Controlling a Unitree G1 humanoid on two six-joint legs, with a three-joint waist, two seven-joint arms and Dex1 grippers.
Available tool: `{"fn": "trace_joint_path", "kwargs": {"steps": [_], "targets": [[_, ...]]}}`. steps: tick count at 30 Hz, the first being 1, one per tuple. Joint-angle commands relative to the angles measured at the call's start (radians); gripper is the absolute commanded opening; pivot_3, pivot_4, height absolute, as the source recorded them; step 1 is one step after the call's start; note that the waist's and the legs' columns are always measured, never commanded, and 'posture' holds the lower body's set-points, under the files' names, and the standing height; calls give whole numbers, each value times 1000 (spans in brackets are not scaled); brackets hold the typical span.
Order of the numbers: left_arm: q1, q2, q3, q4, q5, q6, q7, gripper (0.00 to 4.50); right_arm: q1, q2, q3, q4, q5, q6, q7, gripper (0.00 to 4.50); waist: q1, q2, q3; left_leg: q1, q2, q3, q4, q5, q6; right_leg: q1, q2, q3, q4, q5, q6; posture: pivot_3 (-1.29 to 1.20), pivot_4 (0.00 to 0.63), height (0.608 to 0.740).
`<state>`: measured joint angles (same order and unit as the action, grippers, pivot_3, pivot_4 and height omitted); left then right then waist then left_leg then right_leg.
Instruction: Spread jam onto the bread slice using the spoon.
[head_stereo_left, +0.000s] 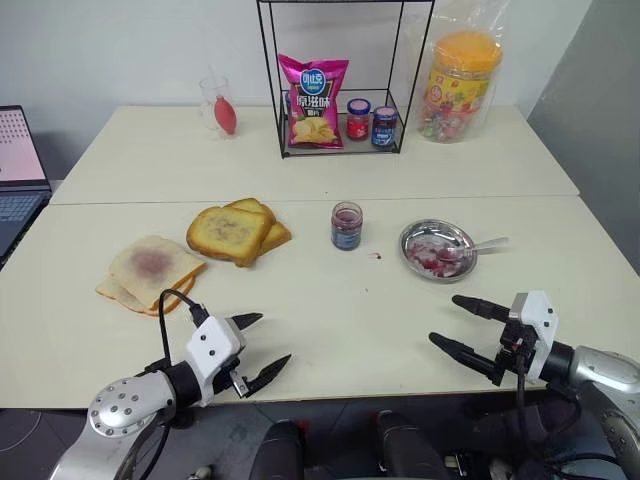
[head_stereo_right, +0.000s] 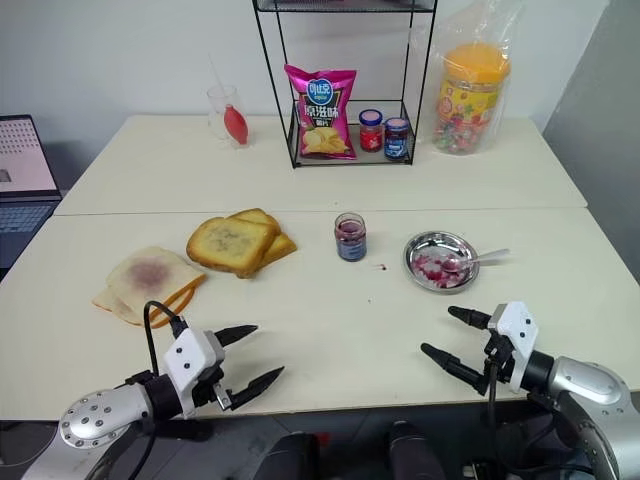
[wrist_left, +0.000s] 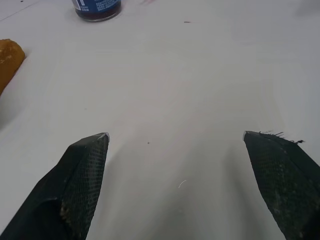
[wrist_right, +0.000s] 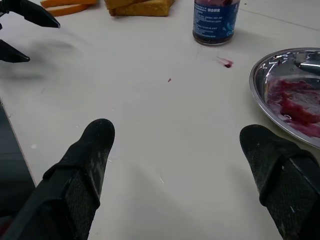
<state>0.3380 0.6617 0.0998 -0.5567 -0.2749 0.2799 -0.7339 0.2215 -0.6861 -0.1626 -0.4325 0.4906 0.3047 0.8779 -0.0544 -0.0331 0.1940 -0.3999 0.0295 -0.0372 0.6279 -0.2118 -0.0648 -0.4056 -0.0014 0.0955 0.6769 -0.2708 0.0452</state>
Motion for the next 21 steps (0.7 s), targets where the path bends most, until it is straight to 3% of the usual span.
{"fn": "trace_joint_path", "kwargs": {"steps": [1,14,21], "targets": [[-4,0,22,-37,-17,-7,1,4500,4,8,3,-2,-9,-40,18,4366,0,0,0,0,0,0,0,0,0,0,0,0,0,0,0,0,150,740],[1,-19,11,-50,13,-57,22,4500,-12,9,29,-10,-16,-46,15,4366,1,0,0,0,0,0,0,0,0,0,0,0,0,0,0,0,150,740],[-37,-157,182,19,-42,-116,168,4500,-85,22,72,-36,-1,-5,-2,4366,3,-1,0,0,0,0,0,0,0,0,0,0,0,0,0,0,150,740]]}}
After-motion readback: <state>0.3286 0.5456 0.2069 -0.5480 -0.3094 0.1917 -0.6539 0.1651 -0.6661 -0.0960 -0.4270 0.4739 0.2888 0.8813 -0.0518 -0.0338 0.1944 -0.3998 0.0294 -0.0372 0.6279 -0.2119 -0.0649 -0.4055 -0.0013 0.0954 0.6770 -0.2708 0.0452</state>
